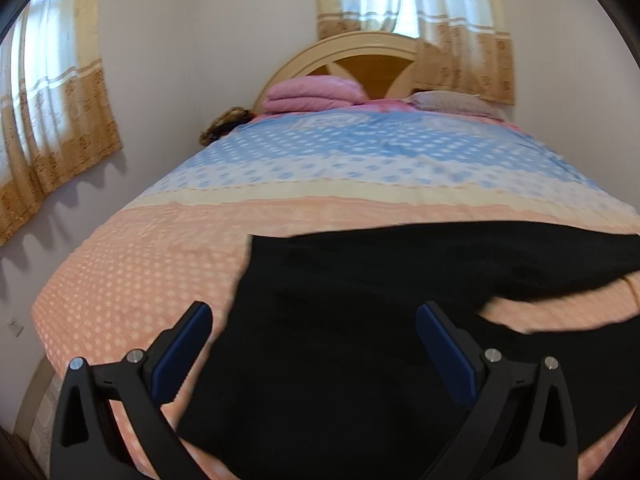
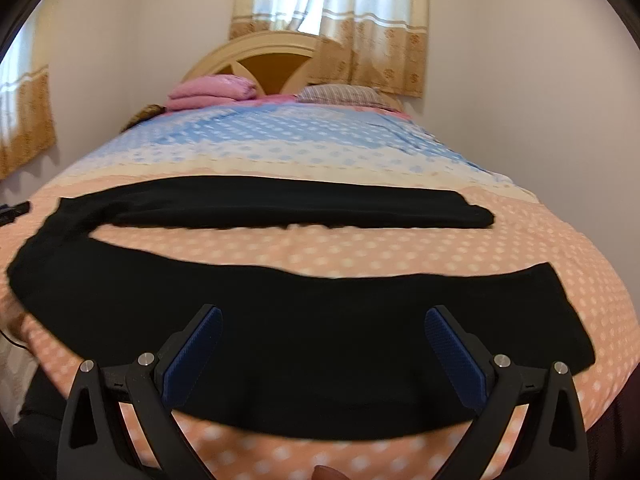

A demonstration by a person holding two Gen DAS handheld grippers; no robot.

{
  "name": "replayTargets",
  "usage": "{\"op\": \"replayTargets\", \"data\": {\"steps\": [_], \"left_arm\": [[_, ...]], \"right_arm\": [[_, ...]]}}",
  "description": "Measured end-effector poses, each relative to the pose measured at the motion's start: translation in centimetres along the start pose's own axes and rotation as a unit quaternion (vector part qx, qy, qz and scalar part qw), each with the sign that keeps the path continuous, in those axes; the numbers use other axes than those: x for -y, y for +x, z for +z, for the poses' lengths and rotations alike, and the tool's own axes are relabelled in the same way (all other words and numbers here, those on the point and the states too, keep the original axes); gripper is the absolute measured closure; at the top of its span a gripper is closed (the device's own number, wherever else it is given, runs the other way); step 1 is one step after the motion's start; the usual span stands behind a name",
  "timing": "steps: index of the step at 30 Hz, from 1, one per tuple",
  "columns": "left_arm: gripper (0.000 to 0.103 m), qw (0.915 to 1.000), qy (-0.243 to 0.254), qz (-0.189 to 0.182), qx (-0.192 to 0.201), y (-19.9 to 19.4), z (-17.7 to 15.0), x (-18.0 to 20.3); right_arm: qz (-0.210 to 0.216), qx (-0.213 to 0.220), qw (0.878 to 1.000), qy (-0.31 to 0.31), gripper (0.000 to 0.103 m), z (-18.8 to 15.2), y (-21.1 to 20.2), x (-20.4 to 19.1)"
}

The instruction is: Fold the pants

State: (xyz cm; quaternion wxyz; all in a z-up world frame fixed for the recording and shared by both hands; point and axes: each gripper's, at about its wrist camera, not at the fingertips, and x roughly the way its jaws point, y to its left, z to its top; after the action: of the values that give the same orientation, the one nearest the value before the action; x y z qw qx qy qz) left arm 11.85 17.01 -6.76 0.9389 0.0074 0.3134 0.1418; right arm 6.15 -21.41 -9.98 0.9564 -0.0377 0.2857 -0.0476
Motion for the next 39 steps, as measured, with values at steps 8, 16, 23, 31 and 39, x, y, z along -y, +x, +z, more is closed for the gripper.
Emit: {"op": "replayTargets", "data": {"steps": [8, 16, 23, 31, 39], "left_arm": [[0.0, 0.9995, -0.012, 0.009, -0.028, 3.9, 1.2, -1.4], [0.0, 0.9989, 0.013, 0.007, -0.045, 7.4, 3.3, -1.3], [0.0, 0.9966, 0.013, -0.001, -0.081, 11.2, 4.9, -2.3], [0.0, 0.9913, 0.007, -0.002, -0.132, 15.7, 5.4, -3.9], [0.017, 0.9846, -0.024, -0.07, -0.158, 17.8, 5.7, -5.4]], "right_arm": [[-0.008, -0.018, 1.0, -0.002, 0.001, 2.5, 3.1, 1.4], [-0.007, -0.018, 1.0, 0.003, 0.001, 5.7, 5.7, 3.1], [-0.015, -0.035, 0.999, 0.02, 0.001, 8.1, 8.5, 6.2], [-0.017, -0.075, 0.994, 0.074, 0.002, 10.0, 12.0, 11.2], [-0.033, -0.113, 0.984, 0.137, 0.016, 10.9, 15.3, 16.7]]}}
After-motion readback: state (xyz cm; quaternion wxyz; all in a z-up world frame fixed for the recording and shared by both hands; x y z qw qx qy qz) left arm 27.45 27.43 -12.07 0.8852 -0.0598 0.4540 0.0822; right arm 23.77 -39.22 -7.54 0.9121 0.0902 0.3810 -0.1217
